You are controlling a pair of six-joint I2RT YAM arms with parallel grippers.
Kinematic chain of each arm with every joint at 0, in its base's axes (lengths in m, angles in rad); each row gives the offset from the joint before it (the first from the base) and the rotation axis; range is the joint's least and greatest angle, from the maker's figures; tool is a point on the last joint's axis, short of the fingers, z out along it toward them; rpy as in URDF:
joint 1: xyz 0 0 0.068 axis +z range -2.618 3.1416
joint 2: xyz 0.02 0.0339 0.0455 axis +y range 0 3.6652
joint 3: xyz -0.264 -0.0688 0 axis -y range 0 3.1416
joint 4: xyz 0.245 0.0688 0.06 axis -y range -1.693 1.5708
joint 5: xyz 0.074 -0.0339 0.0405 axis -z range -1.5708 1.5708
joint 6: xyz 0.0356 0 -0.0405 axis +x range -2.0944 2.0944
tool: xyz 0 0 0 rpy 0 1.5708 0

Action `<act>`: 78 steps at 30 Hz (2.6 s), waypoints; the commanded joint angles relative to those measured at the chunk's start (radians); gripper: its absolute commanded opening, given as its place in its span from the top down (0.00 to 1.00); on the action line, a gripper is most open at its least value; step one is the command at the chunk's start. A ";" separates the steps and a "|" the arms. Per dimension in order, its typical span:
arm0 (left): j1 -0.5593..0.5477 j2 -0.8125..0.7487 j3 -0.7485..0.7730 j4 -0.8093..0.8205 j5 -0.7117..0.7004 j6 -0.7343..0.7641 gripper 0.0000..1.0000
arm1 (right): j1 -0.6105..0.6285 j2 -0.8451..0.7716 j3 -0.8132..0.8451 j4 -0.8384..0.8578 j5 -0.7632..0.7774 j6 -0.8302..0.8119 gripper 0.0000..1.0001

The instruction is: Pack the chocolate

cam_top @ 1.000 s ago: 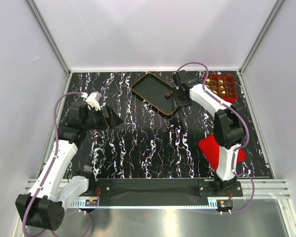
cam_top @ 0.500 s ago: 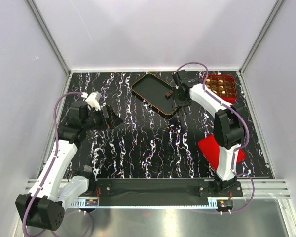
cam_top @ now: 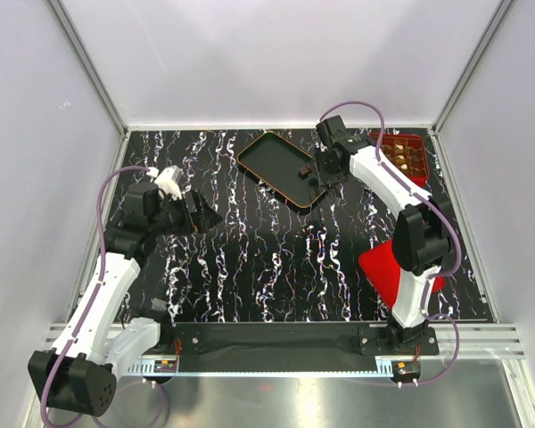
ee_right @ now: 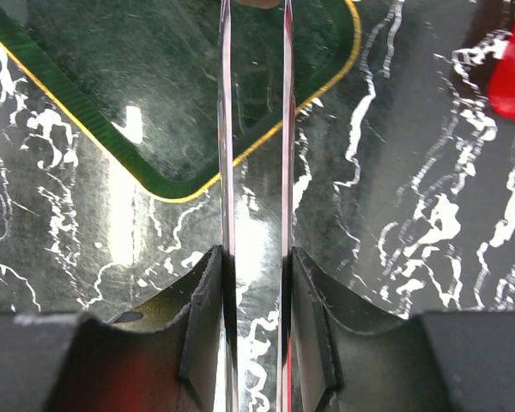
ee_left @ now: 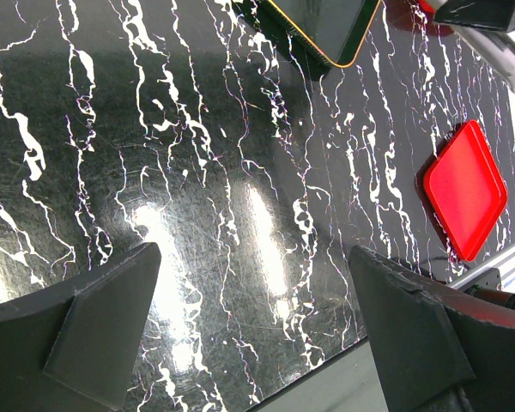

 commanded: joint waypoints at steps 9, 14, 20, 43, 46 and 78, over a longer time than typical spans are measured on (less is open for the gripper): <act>0.002 -0.020 0.003 0.036 -0.003 0.017 0.01 | -0.300 -0.150 0.034 -0.053 0.124 0.001 0.61; 0.002 -0.026 0.002 0.034 -0.005 0.017 0.01 | -0.461 -0.120 0.033 -0.071 0.164 0.011 0.62; 0.002 -0.021 0.002 0.033 -0.002 0.017 0.01 | -0.518 -0.099 0.028 -0.048 0.171 0.020 0.61; 0.002 -0.013 0.005 0.033 -0.006 0.018 0.01 | -0.543 -0.001 0.044 -0.001 0.125 0.001 0.49; 0.002 -0.010 0.005 0.034 -0.008 0.018 0.01 | -0.543 0.004 0.067 -0.007 0.125 -0.002 0.49; 0.002 -0.018 0.005 0.030 -0.016 0.018 0.01 | -0.005 -0.018 0.027 0.117 -0.119 0.032 0.50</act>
